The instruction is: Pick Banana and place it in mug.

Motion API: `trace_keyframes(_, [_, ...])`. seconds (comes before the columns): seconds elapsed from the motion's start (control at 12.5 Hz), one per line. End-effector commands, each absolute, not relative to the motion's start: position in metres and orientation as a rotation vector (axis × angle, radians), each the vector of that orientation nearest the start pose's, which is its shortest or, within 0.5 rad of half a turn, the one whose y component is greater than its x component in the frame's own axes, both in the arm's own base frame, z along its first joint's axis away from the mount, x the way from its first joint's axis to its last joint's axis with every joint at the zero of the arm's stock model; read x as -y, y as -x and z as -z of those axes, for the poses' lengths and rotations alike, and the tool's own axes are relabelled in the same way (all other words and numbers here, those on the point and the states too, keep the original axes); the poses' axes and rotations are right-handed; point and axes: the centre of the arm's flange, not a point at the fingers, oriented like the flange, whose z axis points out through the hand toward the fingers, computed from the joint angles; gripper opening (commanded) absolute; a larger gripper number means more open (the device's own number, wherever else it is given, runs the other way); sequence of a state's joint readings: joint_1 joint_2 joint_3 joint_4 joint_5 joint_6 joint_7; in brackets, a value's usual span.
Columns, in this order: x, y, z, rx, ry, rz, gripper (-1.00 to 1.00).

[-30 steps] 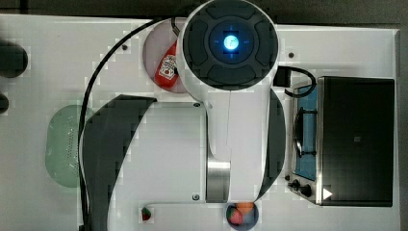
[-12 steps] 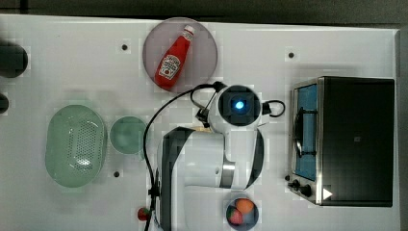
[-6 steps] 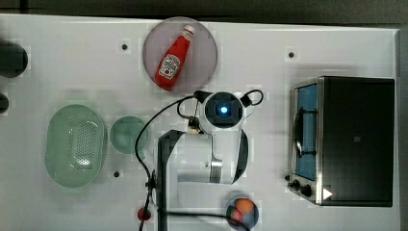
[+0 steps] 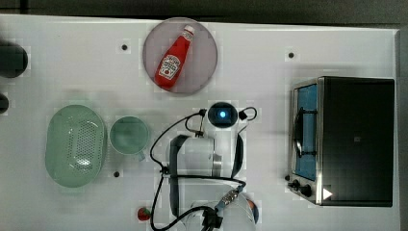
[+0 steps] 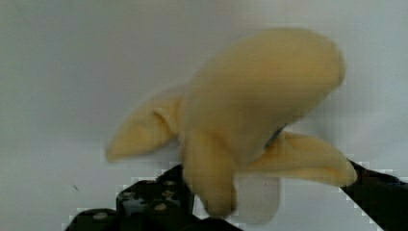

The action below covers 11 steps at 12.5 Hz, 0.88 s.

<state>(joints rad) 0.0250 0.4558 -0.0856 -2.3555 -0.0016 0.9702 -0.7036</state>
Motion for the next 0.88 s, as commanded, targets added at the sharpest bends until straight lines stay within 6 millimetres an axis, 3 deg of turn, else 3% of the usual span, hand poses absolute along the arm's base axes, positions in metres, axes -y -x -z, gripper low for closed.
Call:
trace_keyframes(0.08, [0.021, -0.496, -0.149, -0.119, 3.151, -0.267, 0.79])
trace_keyframes(0.24, [0.021, -0.496, -0.149, -0.118, 3.151, -0.261, 0.18])
trace_keyframes(0.4, [0.021, -0.499, -0.156, -0.122, 3.151, -0.237, -0.3])
trace_keyframes(0.56, [0.024, -0.509, -0.179, -0.132, 3.153, -0.162, -0.3])
trace_keyframes(0.88, [0.024, -0.53, -0.28, -0.153, 3.142, 0.111, -0.3])
